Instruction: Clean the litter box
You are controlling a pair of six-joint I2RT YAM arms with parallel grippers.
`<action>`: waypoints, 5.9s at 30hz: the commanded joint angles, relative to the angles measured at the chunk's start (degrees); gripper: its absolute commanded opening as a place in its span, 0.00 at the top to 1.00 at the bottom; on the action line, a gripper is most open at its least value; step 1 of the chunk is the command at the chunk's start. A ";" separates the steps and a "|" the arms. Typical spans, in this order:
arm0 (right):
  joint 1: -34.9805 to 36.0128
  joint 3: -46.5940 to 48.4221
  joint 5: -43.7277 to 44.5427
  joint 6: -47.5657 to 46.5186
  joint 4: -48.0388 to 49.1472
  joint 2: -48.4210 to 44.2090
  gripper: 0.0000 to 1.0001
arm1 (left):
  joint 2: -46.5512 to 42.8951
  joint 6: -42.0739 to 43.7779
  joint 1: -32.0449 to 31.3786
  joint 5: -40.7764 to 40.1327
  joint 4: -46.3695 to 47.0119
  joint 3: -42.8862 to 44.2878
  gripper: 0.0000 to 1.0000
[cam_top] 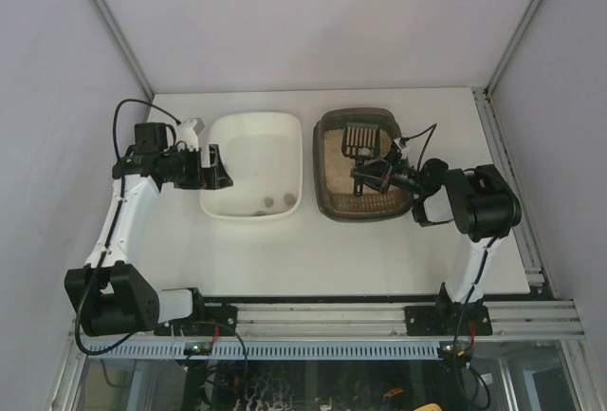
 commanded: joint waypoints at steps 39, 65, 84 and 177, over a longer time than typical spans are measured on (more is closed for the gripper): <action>1.79 -0.07 -5.99 -6.14 -14.70 -10.82 1.00 | 2.61 -0.89 -0.88 -29.91 6.86 1.10 0.00; 31.06 62.15 32.34 -65.08 -114.46 0.69 1.00 | 7.10 3.40 4.05 -11.23 -7.93 21.78 0.00; 53.16 90.72 101.54 -85.96 -141.58 19.43 1.00 | -0.64 -4.90 5.45 -20.99 -2.53 14.35 0.00; -10.17 25.19 43.55 -56.96 -121.44 -67.97 1.00 | 56.61 -33.32 -42.19 -51.61 5.32 54.30 0.52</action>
